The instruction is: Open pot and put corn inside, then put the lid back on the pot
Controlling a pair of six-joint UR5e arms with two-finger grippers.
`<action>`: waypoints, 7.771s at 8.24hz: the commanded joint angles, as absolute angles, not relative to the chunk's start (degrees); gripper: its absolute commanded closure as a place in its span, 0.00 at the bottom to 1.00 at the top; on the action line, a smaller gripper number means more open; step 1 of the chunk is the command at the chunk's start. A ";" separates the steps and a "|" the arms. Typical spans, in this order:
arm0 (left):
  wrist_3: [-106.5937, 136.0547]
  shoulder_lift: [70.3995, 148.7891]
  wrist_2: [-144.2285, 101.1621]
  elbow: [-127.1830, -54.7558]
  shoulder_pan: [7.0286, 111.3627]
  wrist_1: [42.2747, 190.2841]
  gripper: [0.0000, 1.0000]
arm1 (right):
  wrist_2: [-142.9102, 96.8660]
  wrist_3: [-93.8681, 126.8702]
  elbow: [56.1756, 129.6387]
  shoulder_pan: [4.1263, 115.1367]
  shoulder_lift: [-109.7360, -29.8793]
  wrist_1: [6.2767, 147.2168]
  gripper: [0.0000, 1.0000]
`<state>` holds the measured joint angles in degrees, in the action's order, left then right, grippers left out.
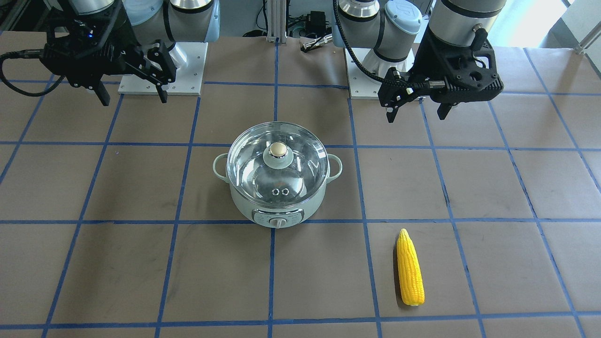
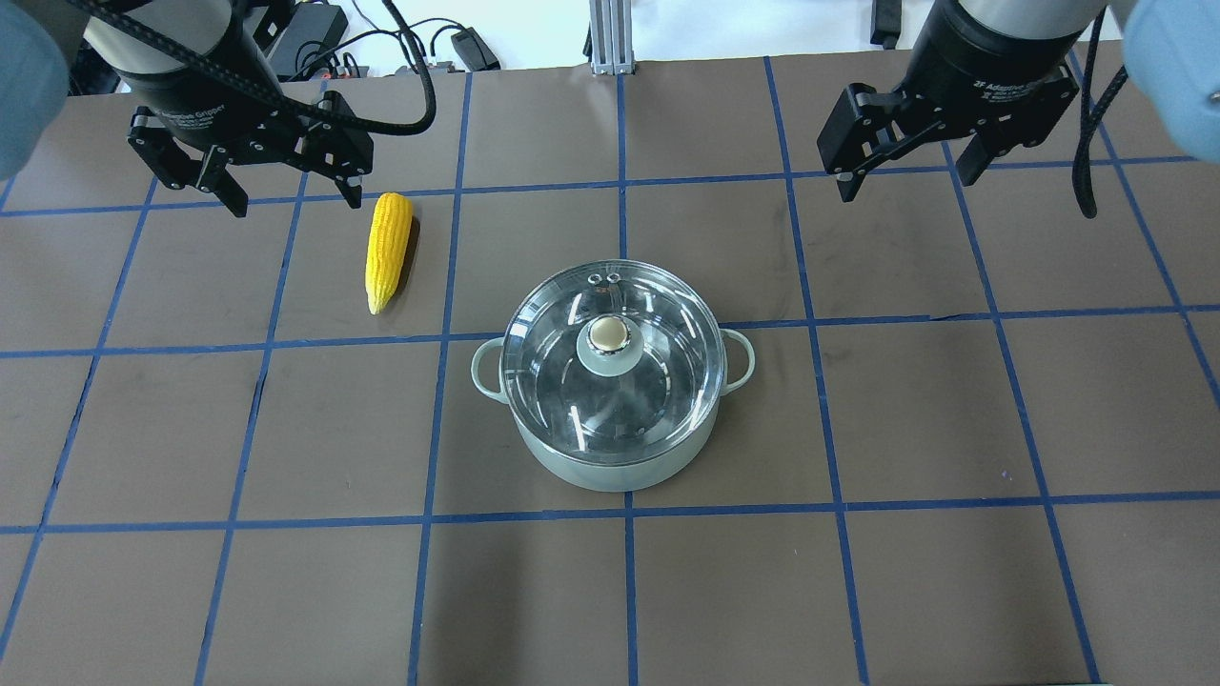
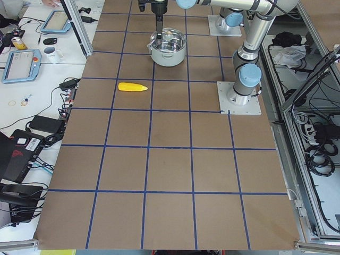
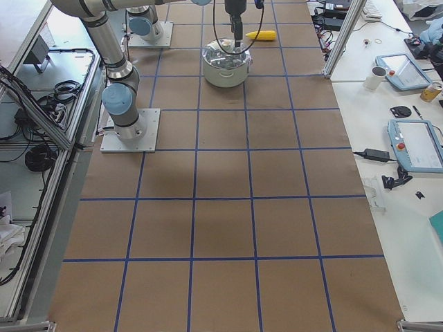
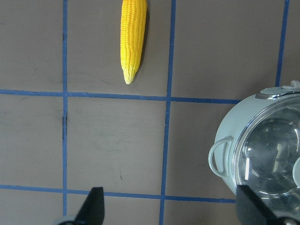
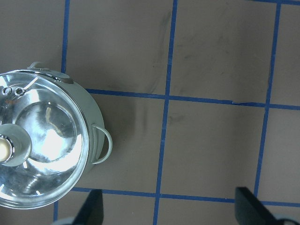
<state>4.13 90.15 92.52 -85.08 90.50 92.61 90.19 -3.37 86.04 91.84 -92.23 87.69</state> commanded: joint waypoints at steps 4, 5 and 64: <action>-1.40 89.83 92.38 -84.99 90.27 93.07 0.00 | 89.74 -2.55 86.57 91.93 -92.20 87.80 0.00; -4.10 90.17 92.63 -84.99 89.31 92.64 0.00 | 89.82 -1.59 86.57 92.11 -92.02 87.80 0.00; 34.72 103.63 77.78 -94.67 110.22 79.63 0.00 | 94.75 -2.73 83.67 88.77 -81.21 91.49 0.93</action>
